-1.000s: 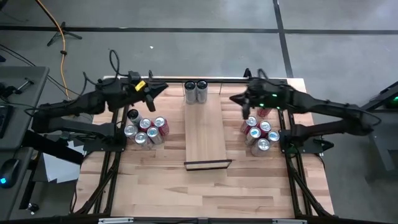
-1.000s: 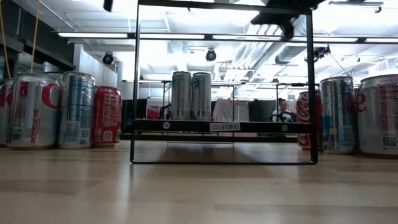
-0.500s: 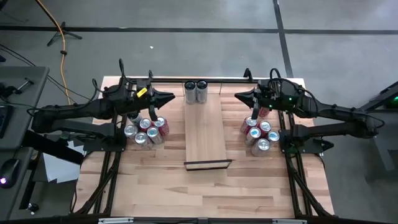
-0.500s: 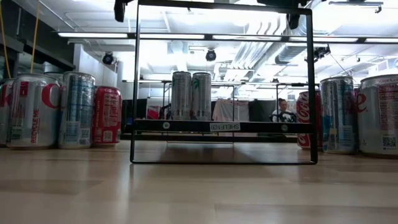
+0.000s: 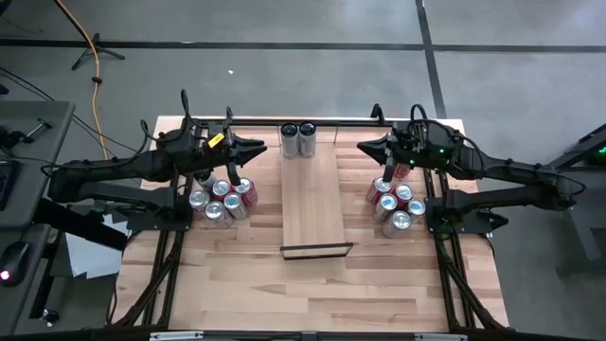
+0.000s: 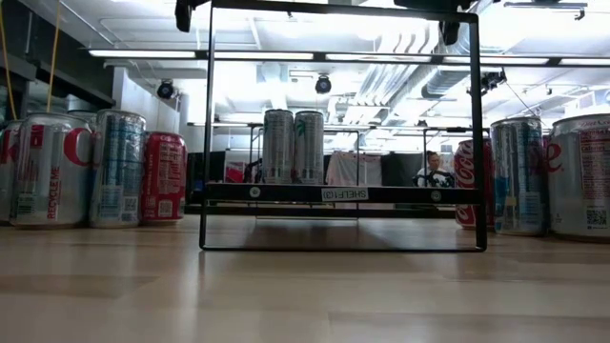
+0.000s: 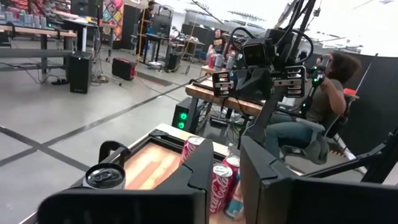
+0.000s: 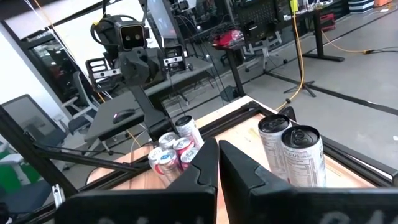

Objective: Place canned beverage on shelf
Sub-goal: Put the white/pink soda can on the shelf aligned with the other white/pink soda cans

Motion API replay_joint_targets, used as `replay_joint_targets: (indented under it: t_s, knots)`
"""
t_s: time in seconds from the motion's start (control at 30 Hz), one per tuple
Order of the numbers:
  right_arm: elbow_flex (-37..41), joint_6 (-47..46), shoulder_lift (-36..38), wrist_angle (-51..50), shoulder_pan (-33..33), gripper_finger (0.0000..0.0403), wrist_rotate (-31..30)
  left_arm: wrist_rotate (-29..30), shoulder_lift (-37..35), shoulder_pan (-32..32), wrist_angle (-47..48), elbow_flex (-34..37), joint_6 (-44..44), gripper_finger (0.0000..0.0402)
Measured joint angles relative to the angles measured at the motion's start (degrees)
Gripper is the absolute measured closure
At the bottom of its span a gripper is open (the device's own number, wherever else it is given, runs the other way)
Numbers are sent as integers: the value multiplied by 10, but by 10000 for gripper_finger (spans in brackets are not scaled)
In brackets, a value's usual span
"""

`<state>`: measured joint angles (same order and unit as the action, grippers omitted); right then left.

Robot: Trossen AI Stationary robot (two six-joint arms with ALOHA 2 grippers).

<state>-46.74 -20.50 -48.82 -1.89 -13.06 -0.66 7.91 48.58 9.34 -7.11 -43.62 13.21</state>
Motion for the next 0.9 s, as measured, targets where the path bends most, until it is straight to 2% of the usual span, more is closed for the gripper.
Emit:
replay_joint_targets:
  t_s: [0.23, 0.4, 0.9]
  knots:
    - [0, 15, 0, -9, 0, 402, 9, 16, 0, 0, 24, 0, 0, 342]
    - [0, 26, 0, -9, 0, 402, 12, 28, 0, -1, 49, 0, 0, 302]
    - [0, -2, 0, -9, 0, 402, 5, 32, 0, 0, 228, -54, 1, 115]
